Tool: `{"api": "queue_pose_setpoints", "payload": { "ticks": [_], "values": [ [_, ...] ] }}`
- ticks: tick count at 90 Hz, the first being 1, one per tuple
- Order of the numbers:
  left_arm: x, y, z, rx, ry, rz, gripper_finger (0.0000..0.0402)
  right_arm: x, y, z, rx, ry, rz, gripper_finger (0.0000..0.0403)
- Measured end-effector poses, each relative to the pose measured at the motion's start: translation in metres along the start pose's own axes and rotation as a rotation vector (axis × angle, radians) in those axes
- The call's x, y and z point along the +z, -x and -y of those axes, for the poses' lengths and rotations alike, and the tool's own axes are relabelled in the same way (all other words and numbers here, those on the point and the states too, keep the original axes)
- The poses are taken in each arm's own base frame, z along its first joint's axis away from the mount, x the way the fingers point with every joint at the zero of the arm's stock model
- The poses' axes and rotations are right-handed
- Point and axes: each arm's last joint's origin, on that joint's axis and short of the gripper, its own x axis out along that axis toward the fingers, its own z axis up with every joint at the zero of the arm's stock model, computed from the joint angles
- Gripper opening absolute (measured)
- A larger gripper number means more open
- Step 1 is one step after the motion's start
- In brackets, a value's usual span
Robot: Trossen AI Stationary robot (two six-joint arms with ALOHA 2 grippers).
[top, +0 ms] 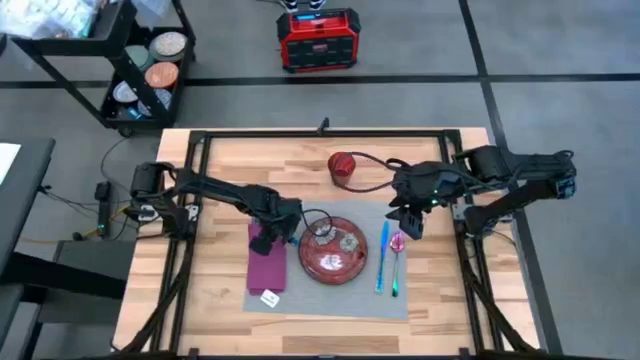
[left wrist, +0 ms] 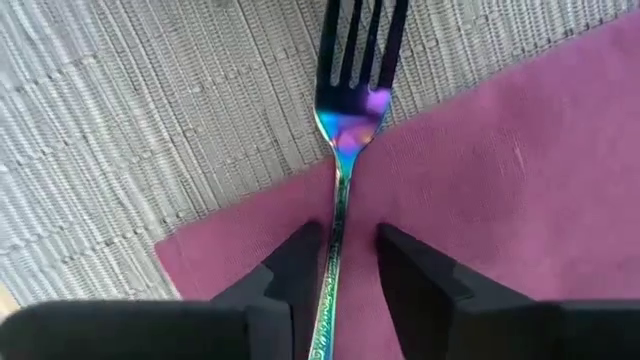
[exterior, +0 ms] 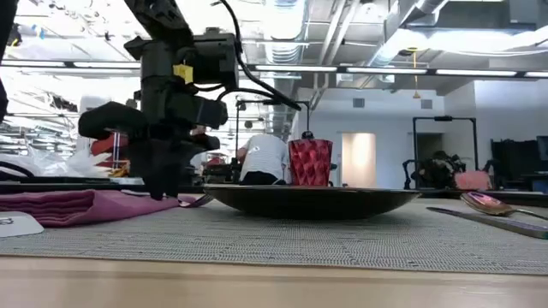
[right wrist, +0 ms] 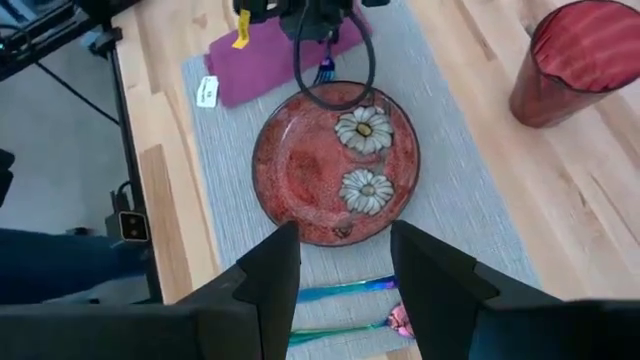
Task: Set table place
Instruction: Put the blue fork on top of the purple napkin
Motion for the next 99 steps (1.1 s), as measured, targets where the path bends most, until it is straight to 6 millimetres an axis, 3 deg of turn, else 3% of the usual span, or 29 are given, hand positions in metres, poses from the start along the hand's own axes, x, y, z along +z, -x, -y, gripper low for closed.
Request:
{"api": "queue_pose_setpoints", "payload": {
  "ticks": [17, 46, 99],
  "values": [
    [0.0014, 0.0011, -0.0007, 0.003, 0.002, 0.007, 0.0007, 0.0004, 0.0000, -0.0002, 0.001, 0.000, 0.005, 0.0146],
    [0.0005, 0.0012, -0.0007, 0.014, 0.049, -0.007, 0.0002, -0.0001, 0.0000, -0.0007, 0.003, -0.006, 0.002, 0.0146],
    [-0.0050, 0.0021, 0.0003, -0.014, 0.077, -0.059, 0.0102, 0.0006, -0.0001, 0.0013, -0.005, -0.012, 0.001, 0.0146]
  ]
}}
